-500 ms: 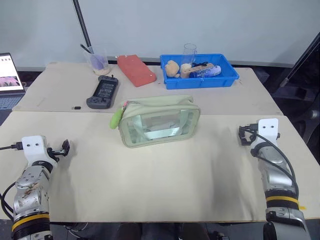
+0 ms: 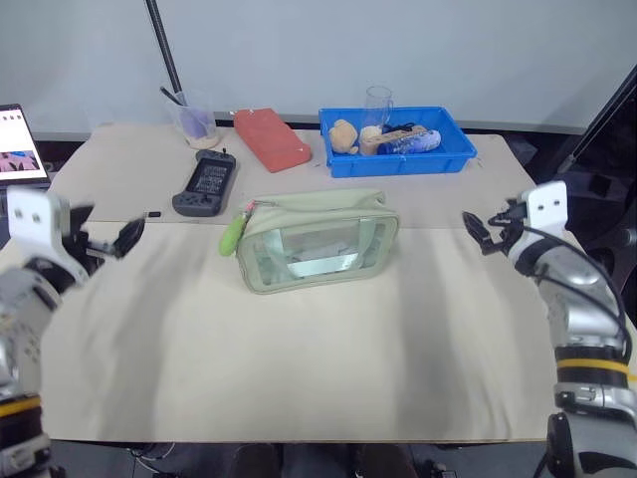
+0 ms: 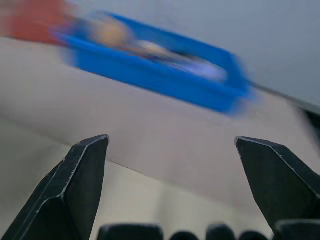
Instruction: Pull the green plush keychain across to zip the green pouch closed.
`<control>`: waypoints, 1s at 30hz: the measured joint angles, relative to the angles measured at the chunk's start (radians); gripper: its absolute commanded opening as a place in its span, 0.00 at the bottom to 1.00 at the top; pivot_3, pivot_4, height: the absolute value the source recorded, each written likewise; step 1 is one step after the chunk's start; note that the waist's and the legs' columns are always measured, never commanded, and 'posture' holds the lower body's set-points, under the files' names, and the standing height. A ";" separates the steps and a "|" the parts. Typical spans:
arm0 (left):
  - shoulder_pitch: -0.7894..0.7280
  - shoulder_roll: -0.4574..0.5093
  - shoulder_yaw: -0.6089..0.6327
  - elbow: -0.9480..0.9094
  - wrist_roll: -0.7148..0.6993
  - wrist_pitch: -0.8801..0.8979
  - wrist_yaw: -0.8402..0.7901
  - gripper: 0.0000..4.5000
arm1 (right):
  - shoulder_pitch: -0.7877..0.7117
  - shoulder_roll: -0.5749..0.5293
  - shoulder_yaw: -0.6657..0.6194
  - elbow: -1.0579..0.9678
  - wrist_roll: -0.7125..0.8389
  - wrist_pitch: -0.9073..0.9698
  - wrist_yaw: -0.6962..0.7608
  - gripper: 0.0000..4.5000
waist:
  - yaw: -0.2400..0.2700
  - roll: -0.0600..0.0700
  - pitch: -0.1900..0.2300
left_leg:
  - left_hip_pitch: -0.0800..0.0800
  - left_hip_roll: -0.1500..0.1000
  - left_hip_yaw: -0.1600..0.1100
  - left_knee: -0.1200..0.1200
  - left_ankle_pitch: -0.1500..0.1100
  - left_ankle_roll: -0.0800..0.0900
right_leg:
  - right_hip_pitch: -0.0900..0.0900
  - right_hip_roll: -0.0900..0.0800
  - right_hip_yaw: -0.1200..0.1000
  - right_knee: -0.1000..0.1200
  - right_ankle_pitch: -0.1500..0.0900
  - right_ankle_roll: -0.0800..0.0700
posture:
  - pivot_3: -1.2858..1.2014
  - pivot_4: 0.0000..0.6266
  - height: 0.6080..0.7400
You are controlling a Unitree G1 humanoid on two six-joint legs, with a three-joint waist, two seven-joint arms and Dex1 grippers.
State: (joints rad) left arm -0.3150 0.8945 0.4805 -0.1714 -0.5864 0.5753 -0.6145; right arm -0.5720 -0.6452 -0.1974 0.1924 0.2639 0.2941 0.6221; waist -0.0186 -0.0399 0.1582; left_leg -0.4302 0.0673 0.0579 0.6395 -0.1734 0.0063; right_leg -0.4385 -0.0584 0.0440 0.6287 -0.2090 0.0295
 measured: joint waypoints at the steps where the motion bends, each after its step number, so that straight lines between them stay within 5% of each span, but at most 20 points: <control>1: -0.044 0.034 -0.025 -0.025 -0.030 0.035 -0.035 1.00 | -0.013 -0.021 0.007 -0.032 0.036 0.033 0.057 0.99 | 0.001 0.000 0.000 | 0.000 0.000 0.000 0.000 0.000 0.000 | 0.000 0.000 0.000 0.000 0.001 0.002 | 0.52 0.24 1.00; 8: -0.356 0.108 -0.336 -0.102 -0.084 0.139 -0.252 1.00 | -0.123 -0.129 0.090 -0.286 0.239 0.290 0.325 0.99 | 0.006 0.001 0.001 | 0.000 0.000 -0.001 0.000 0.000 0.000 | 0.000 0.002 0.000 0.001 -0.001 0.003 | 0.52 0.24 1.00; 18: -0.501 0.021 -0.735 -0.083 0.236 -0.073 -0.408 1.00 | -0.127 -0.106 0.104 -0.585 0.358 0.509 0.190 0.99 | 0.005 0.001 0.001 | -0.002 0.000 -0.001 0.000 0.000 0.001 | -0.002 0.002 0.001 0.001 -0.001 0.003 | 0.52 0.24 1.00; 22: -0.523 -0.016 -0.793 0.023 0.383 -0.206 -0.428 0.72 | -0.117 -0.103 0.096 -0.617 0.377 0.533 0.131 1.00 | 0.009 0.001 0.001 | -0.002 0.000 -0.001 0.001 0.000 0.001 | -0.001 0.002 0.001 0.001 -0.001 0.003 | 0.52 0.24 1.00; 28: -0.540 -0.049 -0.824 0.123 0.513 -0.383 -0.467 0.08 | -0.065 -0.104 0.092 -0.644 0.379 0.536 0.095 1.00 | 0.016 0.001 0.001 | -0.006 0.000 -0.001 0.003 0.000 0.001 | -0.003 0.002 0.001 0.001 -0.001 0.004 | 0.52 0.24 1.00; 30: -0.544 -0.060 -0.822 0.149 0.534 -0.421 -0.477 0.01 | -0.065 -0.108 0.088 -0.651 0.380 0.536 0.090 1.00 | 0.016 0.001 0.001 | -0.005 0.000 -0.002 0.003 0.000 0.001 | -0.003 0.002 0.000 0.001 -0.001 0.004 | 0.52 0.24 1.00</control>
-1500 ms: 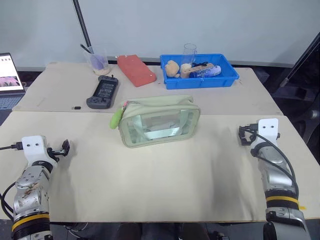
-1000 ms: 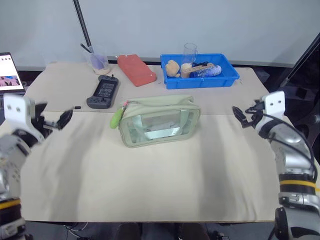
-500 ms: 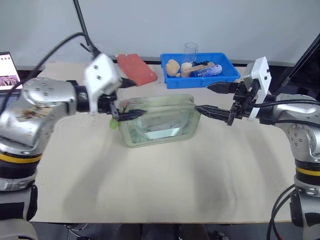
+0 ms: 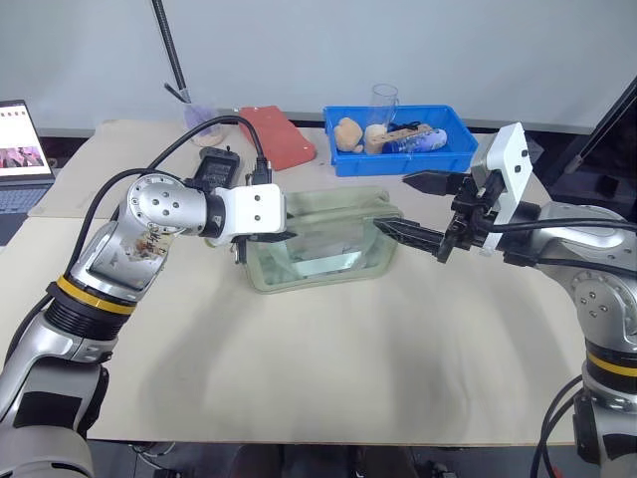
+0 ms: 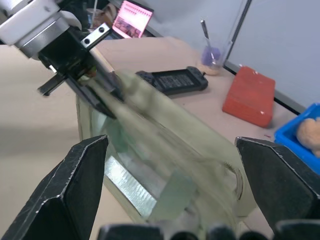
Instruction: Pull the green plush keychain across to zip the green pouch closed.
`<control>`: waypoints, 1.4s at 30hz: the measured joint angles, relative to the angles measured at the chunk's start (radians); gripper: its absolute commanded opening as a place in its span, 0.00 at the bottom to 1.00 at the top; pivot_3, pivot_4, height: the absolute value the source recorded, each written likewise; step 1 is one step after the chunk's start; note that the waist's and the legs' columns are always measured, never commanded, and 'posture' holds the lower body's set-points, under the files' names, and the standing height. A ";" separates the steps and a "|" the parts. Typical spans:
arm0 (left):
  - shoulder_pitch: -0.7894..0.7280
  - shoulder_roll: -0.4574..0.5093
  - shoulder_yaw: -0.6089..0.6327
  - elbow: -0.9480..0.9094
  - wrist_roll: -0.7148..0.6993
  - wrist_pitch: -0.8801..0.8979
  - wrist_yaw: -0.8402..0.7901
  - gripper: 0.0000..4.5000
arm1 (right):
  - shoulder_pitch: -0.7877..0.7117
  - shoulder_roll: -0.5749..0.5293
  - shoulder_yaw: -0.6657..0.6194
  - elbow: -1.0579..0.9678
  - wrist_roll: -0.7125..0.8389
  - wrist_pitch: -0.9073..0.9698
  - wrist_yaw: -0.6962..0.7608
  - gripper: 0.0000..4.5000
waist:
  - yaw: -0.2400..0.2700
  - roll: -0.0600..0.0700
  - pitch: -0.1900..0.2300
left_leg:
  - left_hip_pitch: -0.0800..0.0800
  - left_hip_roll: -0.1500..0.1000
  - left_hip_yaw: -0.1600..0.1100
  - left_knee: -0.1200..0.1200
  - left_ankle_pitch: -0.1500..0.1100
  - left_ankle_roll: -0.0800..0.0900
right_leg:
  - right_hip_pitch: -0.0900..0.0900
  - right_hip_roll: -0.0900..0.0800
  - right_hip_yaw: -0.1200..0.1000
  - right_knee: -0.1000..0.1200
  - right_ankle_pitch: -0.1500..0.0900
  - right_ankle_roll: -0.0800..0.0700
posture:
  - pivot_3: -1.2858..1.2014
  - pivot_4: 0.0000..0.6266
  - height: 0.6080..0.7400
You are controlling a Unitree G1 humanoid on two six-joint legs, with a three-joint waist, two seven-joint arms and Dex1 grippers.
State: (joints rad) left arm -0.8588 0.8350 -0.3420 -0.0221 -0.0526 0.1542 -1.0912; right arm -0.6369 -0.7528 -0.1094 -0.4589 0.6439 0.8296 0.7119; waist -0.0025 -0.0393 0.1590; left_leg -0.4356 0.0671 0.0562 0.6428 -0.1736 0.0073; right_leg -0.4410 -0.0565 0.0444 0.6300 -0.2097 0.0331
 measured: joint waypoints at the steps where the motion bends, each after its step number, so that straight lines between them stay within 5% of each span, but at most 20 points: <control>1: -0.002 -0.001 0.002 0.010 0.009 -0.013 -0.003 0.01 | 0.000 0.000 -0.002 -0.003 0.001 0.000 -0.002 1.00 | 0.000 0.000 0.000 | 0.000 0.000 0.000 0.000 0.000 0.000 | 0.000 0.000 0.000 0.000 0.000 0.000 | 0.52 0.24 1.00; 12: -0.045 0.096 0.107 0.213 0.009 -0.261 -0.171 0.01 | -0.024 -0.010 0.015 0.027 0.004 -0.001 0.029 1.00 | -0.010 0.000 0.000 | 0.000 0.000 0.000 0.000 0.000 0.001 | -0.001 0.000 0.000 0.001 0.000 0.000 | 0.52 0.24 1.00; 34: 0.104 0.053 0.169 0.073 -0.069 -0.305 -0.222 0.01 | -0.064 -0.067 0.066 0.116 -0.035 -0.061 0.236 1.00 | -0.002 0.000 0.000 | -0.002 0.000 -0.001 0.003 0.000 0.001 | -0.001 0.000 -0.001 0.002 0.000 0.001 | 0.52 0.24 1.00; 39: 0.111 0.054 0.189 0.070 -0.092 -0.278 -0.227 0.50 | -0.062 -0.067 0.098 0.129 -0.055 -0.086 0.264 1.00 | -0.003 0.000 0.000 | -0.002 0.000 -0.001 0.003 0.000 0.001 | -0.001 0.000 -0.001 0.002 0.000 0.001 | 0.52 0.24 1.00; 42: 0.105 0.034 0.237 0.012 -0.209 -0.089 -0.212 0.80 | -0.062 -0.079 0.115 0.133 -0.083 -0.121 0.289 1.00 | -0.003 0.000 0.000 | -0.002 0.000 -0.001 0.003 0.000 0.001 | -0.001 0.000 -0.001 0.002 0.000 0.001 | 0.52 0.24 1.00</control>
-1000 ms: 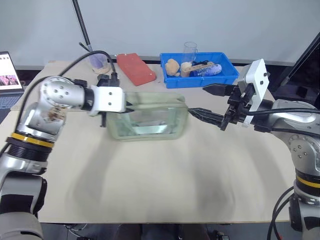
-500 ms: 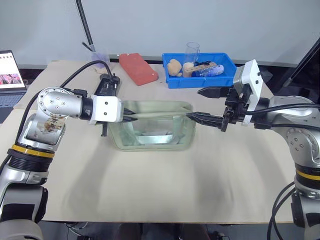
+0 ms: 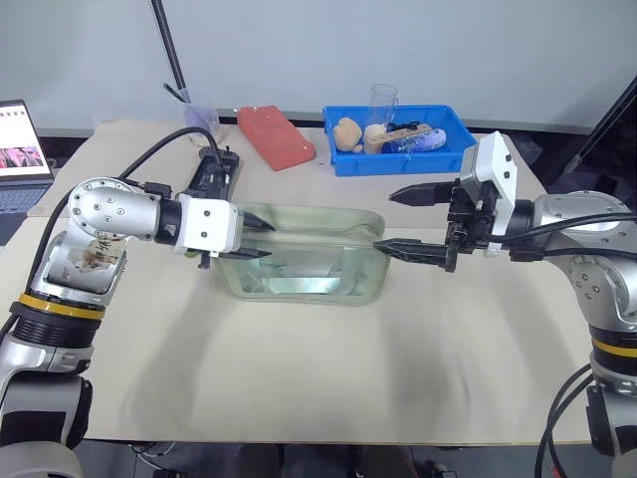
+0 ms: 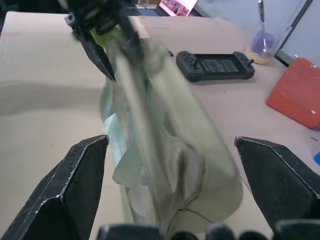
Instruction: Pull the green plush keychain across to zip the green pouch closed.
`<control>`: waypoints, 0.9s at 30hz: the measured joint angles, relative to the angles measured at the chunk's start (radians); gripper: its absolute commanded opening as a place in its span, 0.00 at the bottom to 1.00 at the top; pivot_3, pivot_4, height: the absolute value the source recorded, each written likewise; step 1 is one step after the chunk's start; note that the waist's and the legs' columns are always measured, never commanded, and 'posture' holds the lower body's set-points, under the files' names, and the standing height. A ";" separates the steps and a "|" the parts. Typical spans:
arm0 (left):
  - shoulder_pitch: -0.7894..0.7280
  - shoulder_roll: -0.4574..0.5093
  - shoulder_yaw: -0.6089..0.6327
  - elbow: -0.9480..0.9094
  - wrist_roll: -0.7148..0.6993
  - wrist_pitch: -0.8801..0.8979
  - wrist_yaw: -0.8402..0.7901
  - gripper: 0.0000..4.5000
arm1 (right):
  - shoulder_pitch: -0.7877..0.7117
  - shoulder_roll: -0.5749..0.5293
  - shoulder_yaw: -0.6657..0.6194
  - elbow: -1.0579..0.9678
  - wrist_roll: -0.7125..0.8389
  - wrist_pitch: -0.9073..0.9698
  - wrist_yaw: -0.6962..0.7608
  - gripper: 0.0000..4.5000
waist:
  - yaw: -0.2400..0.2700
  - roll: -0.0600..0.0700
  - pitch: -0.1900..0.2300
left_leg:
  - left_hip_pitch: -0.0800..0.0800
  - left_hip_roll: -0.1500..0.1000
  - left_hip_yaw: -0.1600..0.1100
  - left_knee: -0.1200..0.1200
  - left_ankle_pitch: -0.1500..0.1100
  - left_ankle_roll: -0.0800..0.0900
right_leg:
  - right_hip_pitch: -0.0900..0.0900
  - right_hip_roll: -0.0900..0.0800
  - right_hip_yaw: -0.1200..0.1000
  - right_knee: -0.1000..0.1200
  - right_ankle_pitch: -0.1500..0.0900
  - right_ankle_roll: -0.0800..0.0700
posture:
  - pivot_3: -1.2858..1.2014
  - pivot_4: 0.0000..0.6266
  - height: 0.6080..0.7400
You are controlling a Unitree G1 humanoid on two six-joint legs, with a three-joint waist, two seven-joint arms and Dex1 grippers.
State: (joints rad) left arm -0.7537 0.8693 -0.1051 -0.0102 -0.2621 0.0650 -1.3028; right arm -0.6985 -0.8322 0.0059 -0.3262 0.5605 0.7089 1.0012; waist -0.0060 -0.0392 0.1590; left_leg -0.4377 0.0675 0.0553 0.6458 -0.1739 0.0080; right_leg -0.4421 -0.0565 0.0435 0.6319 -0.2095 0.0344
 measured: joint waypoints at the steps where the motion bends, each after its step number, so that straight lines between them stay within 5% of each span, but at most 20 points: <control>1: -0.009 -0.002 0.017 -0.034 -0.062 0.085 0.004 0.92 | 0.000 -0.001 0.014 0.005 -0.016 -0.021 0.007 1.00 | 0.000 0.000 0.000 | 0.000 0.000 0.000 0.000 0.000 0.000 | 0.000 0.000 0.000 0.000 0.000 0.001 | 0.52 0.24 1.00; 2: -0.020 -0.003 0.032 -0.066 -0.110 0.155 0.007 0.99 | 0.000 0.000 0.028 0.012 -0.032 -0.036 0.014 1.00 | 0.000 0.000 0.000 | 0.000 0.000 0.000 0.000 0.000 0.000 | 0.000 0.000 0.000 0.000 -0.001 0.001 | 0.52 0.24 1.00; 9: -0.129 0.003 0.125 -0.266 -0.464 0.602 0.063 0.99 | -0.001 0.014 0.119 0.090 -0.128 -0.151 0.074 1.00 | -0.006 0.000 0.000 | 0.000 0.000 -0.002 0.001 0.000 0.000 | 0.000 0.001 0.000 0.001 -0.001 0.003 | 0.52 0.24 1.00; 13: -0.135 0.016 0.136 -0.320 -0.531 0.697 0.089 1.00 | -0.001 0.022 0.138 0.128 -0.164 -0.195 0.098 0.65 | -0.008 0.000 0.000 | 0.002 0.000 -0.001 0.001 0.000 0.000 | 0.001 0.001 0.000 0.001 -0.001 0.002 | 0.52 0.24 1.00; 21: 0.003 0.156 0.198 -0.249 -0.446 0.652 0.072 1.00 | 0.001 0.054 0.145 0.145 -0.186 -0.226 0.134 0.04 | -0.008 0.000 0.000 | 0.004 0.000 -0.001 0.000 0.000 0.000 | 0.001 0.002 0.000 0.003 -0.002 0.001 | 0.52 0.24 1.00; 27: 0.113 0.209 0.357 -0.132 -0.405 0.635 0.136 1.00 | -0.001 0.089 0.145 0.160 -0.197 -0.237 0.131 0.00 | -0.007 0.000 0.000 | 0.005 0.001 0.000 0.000 0.000 0.000 | 0.001 0.001 0.000 0.004 -0.002 0.000 | 0.52 0.24 1.00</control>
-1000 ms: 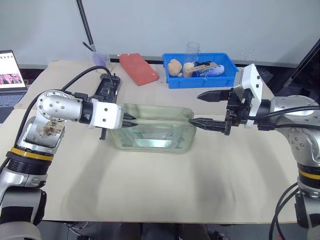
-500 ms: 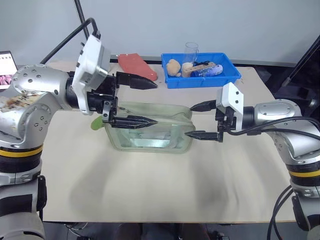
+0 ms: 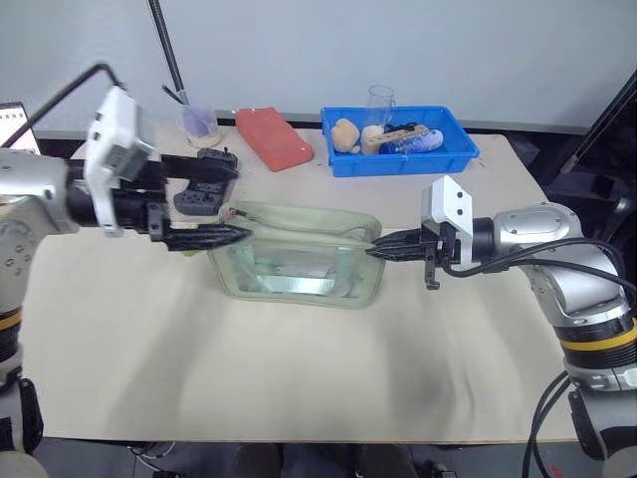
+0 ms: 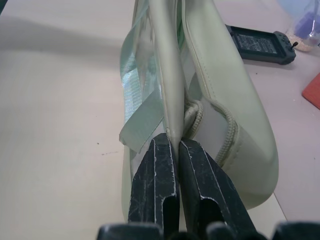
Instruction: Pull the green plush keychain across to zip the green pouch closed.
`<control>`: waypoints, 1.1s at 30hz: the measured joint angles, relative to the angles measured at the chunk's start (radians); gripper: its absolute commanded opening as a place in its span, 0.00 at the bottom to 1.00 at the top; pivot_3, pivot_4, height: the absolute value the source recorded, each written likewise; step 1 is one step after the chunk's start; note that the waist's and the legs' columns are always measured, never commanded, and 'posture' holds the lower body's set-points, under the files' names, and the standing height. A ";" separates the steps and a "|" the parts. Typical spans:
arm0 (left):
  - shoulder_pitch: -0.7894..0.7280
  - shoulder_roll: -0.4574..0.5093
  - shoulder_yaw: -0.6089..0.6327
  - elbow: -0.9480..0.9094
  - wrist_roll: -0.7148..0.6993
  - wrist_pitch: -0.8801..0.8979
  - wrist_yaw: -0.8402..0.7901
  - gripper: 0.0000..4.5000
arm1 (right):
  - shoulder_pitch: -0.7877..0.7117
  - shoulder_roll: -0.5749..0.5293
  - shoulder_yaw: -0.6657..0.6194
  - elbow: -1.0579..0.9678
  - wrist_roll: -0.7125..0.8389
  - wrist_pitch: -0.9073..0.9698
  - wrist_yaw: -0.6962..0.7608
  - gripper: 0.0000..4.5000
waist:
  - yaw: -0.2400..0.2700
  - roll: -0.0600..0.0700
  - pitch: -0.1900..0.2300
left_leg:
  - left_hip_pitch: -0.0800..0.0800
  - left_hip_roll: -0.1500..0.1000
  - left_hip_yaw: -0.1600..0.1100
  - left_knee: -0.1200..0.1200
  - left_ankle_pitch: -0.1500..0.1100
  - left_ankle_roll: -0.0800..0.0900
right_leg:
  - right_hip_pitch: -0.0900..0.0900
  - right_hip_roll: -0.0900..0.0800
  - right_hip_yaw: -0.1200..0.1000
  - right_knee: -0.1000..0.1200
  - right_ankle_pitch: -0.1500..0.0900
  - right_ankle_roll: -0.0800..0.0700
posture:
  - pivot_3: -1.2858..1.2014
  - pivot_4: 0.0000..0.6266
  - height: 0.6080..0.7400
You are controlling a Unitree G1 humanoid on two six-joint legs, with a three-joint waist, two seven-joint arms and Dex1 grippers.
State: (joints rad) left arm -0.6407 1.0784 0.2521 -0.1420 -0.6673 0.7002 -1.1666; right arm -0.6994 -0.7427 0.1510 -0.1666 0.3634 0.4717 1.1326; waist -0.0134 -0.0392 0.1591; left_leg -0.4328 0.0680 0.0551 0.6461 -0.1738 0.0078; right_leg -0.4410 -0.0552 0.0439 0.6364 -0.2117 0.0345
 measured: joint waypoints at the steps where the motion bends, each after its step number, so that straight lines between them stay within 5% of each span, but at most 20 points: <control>1: 0.040 0.003 0.035 0.028 0.010 -0.005 0.016 1.00 | 0.000 0.004 0.001 0.002 -0.006 -0.008 -0.001 0.00 | -0.002 0.000 0.000 | 0.001 0.000 0.000 0.000 0.000 0.000 | 0.000 0.000 0.000 0.001 0.000 -0.001 | 0.52 0.24 1.00; 8: 0.345 -0.034 0.172 0.053 0.049 -0.036 0.059 1.00 | -0.005 0.007 0.000 0.027 -0.028 -0.031 0.005 0.00 | 0.003 0.000 0.000 | 0.002 0.001 0.001 -0.001 0.000 0.000 | -0.001 -0.001 -0.001 0.006 -0.003 -0.007 | 0.52 0.24 1.00; 13: 0.395 -0.088 0.157 0.020 0.088 -0.094 0.097 1.00 | -0.008 0.013 0.001 0.036 -0.034 -0.037 0.015 0.00 | 0.007 0.000 0.000 | 0.003 0.001 0.002 -0.001 0.000 -0.001 | -0.001 -0.002 -0.001 0.006 -0.005 -0.011 | 0.52 0.24 1.00; 17: 0.375 -0.111 0.113 0.009 0.116 -0.131 0.129 0.71 | -0.026 0.017 0.001 0.050 -0.046 -0.040 0.017 0.00 | 0.006 0.000 0.000 | 0.003 0.001 0.003 -0.001 0.000 -0.001 | -0.001 -0.002 -0.001 0.006 -0.005 -0.011 | 0.52 0.24 1.00; 23: 0.358 -0.124 0.072 0.010 0.128 -0.138 0.137 0.03 | -0.029 0.023 0.001 0.053 -0.050 -0.046 0.018 0.00 | 0.002 0.000 0.000 | 0.003 0.001 0.003 -0.001 0.000 -0.001 | -0.001 -0.002 -0.001 0.006 -0.002 -0.006 | 0.52 0.24 1.00; 33: 0.149 -0.107 0.051 0.030 0.077 -0.075 0.152 0.01 | -0.028 0.028 0.000 0.052 -0.066 -0.047 0.014 0.00 | 0.006 -0.001 0.001 | 0.002 0.000 0.002 -0.001 0.000 -0.001 | -0.001 -0.002 -0.001 0.006 -0.002 -0.005 | 0.52 0.24 1.00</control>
State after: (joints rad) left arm -0.4913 0.9713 0.3026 -0.1122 -0.5907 0.6256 -1.0149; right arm -0.7278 -0.7147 0.1514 -0.1147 0.2975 0.4246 1.1465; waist -0.0076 -0.0402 0.1597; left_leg -0.4305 0.0680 0.0572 0.6452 -0.1735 0.0067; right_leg -0.4416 -0.0570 0.0430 0.6419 -0.2136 0.0295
